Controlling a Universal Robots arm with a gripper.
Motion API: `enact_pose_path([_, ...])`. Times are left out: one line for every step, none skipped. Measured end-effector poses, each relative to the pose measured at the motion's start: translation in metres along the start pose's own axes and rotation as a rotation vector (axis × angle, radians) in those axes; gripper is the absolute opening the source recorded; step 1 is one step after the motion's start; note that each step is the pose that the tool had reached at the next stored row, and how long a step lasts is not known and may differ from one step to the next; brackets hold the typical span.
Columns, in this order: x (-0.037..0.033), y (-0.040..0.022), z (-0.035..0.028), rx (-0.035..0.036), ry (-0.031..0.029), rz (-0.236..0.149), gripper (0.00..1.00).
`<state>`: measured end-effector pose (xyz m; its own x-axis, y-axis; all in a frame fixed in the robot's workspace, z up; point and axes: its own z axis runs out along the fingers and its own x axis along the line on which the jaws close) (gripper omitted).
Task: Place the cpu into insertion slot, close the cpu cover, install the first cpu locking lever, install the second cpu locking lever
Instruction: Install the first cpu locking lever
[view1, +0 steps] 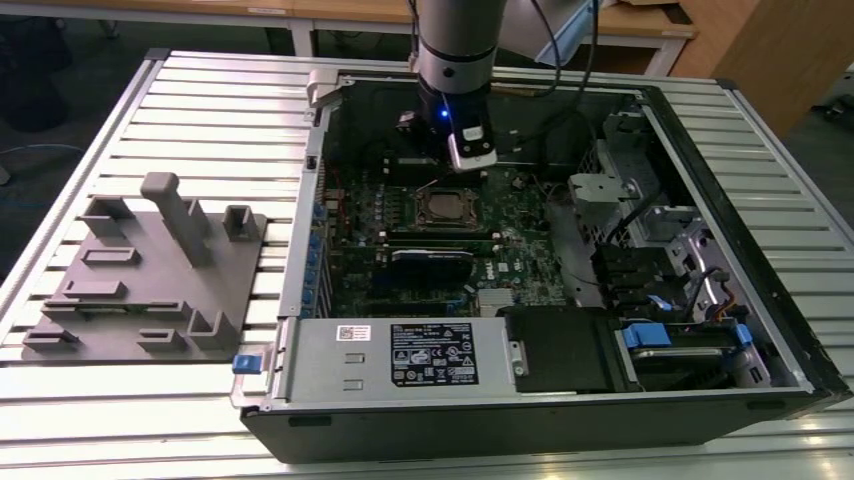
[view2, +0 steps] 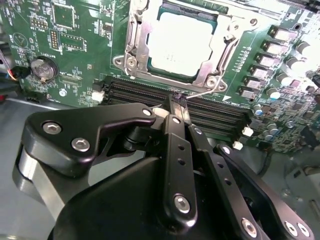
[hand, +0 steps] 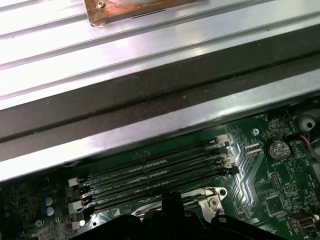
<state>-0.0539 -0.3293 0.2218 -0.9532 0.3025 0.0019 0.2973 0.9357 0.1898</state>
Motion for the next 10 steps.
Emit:
enact_pose_path([0.0000, 0.0000, 0.0003, -0.0004, -0.0018, 0.005, 0.11])
enact_pose_path([0.0000, -0.0001, 0.0006, -0.0007, -0.0036, 0.011, 0.11])
enact_pose_path([0.0000, -0.0001, 0.0008, -0.0008, -0.0052, 0.016, 0.11])
enact_pose_path([0.0000, -0.0002, 0.0010, -0.0009, -0.0066, 0.021, 0.11])
enact_pose_path([0.0000, -0.0002, 0.0012, -0.0011, -0.0081, 0.026, 0.11])
enact_pose_path([0.0000, -0.0003, 0.0014, -0.0011, -0.0094, 0.030, 0.11])
enact_pose_path([0.0002, -0.0003, 0.0016, -0.0013, -0.0107, 0.034, 0.11])
enact_pose_path([0.0003, -0.0002, 0.0018, -0.0016, -0.0118, 0.037, 0.11])
enact_pose_path([0.0004, 0.0000, 0.0021, -0.0018, -0.0128, 0.039, 0.11])
enact_pose_path([0.0006, 0.0003, 0.0023, -0.0019, -0.0137, 0.042, 0.11])
